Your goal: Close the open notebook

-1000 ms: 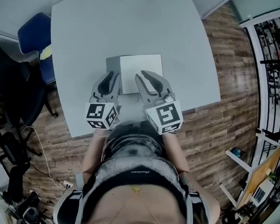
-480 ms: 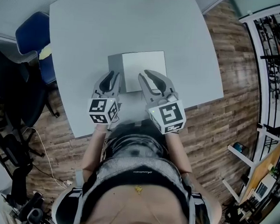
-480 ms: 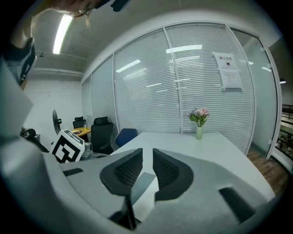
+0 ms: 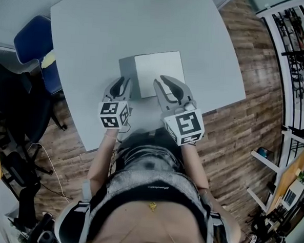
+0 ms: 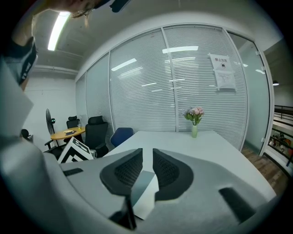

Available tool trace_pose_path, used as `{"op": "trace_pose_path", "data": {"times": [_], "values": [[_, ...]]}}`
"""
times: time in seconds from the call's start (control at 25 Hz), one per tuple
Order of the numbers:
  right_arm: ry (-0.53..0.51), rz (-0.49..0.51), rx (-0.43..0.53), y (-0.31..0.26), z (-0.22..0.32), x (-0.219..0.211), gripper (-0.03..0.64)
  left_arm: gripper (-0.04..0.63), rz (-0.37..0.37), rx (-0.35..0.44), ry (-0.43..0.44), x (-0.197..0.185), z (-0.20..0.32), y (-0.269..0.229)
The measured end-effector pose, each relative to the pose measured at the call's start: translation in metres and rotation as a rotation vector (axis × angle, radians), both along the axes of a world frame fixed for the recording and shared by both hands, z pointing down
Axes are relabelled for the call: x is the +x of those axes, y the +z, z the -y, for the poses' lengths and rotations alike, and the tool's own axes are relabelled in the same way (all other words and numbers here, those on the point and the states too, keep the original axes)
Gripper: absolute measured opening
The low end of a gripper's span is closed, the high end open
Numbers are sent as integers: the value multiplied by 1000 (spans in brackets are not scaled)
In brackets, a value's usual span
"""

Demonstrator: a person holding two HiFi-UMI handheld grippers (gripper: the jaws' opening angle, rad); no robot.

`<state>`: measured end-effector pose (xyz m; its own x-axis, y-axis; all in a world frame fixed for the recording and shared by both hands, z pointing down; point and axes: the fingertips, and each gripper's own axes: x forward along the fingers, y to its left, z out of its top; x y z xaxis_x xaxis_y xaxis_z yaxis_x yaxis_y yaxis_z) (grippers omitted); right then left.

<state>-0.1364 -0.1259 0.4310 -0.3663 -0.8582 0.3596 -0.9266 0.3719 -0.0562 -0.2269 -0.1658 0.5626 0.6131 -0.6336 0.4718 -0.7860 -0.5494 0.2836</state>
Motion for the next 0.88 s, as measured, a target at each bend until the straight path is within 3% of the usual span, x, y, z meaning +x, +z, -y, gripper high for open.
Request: {"op": "trace_pose_path", "data": {"times": [0.4, 0.6, 0.88], "values": [[71, 5, -13, 5, -2, 3, 69, 92, -15, -131, -22, -8, -1, 41], [74, 2, -12, 6, -3, -1, 69, 106, 33, -169, -18, -17, 1, 69], [92, 4, -9, 3, -16, 0, 69, 135, 20, -265, -58, -20, -2, 86]]}}
